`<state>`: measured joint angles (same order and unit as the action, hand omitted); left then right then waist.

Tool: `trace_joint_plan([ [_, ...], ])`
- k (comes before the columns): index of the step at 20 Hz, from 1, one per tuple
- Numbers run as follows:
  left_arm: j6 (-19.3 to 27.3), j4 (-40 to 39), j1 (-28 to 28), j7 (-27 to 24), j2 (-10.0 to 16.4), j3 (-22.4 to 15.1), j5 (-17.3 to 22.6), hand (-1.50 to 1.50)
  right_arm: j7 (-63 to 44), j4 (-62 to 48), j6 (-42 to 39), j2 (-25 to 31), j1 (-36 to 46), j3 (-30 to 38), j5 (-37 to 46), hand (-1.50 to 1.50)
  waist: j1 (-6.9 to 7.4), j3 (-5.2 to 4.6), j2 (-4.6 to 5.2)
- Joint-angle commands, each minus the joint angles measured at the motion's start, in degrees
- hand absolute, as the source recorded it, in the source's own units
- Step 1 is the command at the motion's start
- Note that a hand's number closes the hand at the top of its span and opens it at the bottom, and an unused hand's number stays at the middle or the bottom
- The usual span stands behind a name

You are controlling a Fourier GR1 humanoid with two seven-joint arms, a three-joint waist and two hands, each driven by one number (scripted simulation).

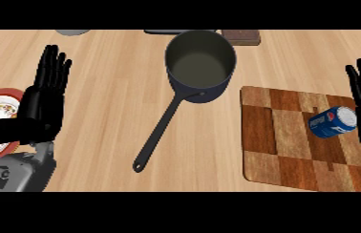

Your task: Pick the can from the cutting board and place it in the pot

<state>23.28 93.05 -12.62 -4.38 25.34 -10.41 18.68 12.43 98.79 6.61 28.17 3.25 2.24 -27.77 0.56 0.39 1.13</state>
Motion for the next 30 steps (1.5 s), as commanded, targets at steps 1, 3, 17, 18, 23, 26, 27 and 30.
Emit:
trace_joint_plan([
  [1,-1.22,-1.87,-1.68,3.50,-0.61,-0.28,-0.40,0.00,0.81,-7.99,-9.36,1.30,2.82,-0.36,-2.15,-1.50,-0.30,-0.34,-0.96],
  [3,-1.70,-1.66,0.51,5.97,-1.05,-3.80,0.10,0.00,-7.37,-6.39,-16.43,4.72,5.85,-2.91,-9.23,-1.50,0.93,-0.27,-0.66],
  [17,-3.53,1.87,4.24,15.35,-1.99,-5.59,3.74,0.00,29.42,-21.84,-32.11,26.25,-1.10,10.06,14.35,-1.50,-0.70,-0.31,-1.17],
  [18,-2.66,1.20,2.59,16.58,-1.70,-5.68,2.73,0.00,31.65,-24.70,-30.89,27.53,-1.46,10.14,18.29,-1.50,-0.68,-0.26,-1.02],
  [23,-1.47,1.13,2.65,17.69,-3.22,-5.54,2.18,0.00,26.87,-22.07,-34.91,37.82,-1.20,11.42,21.70,-1.50,-1.01,-0.42,-1.26],
  [26,-2.47,-2.12,-0.09,16.92,-5.08,-5.87,1.63,0.00,22.99,-21.63,-36.36,41.38,1.02,10.45,23.94,-1.50,-0.74,-0.44,-1.01],
  [27,-1.59,1.99,2.55,17.52,-3.54,-6.08,0.62,0.00,21.59,-20.30,-37.65,43.01,0.27,10.28,24.23,-1.50,-0.38,-0.44,-1.24],
  [30,-2.13,4.24,3.69,19.56,-3.38,-5.98,1.20,0.00,18.05,-18.00,-39.15,44.54,-0.26,8.61,26.32,-1.50,-0.21,-0.42,-1.22],
])
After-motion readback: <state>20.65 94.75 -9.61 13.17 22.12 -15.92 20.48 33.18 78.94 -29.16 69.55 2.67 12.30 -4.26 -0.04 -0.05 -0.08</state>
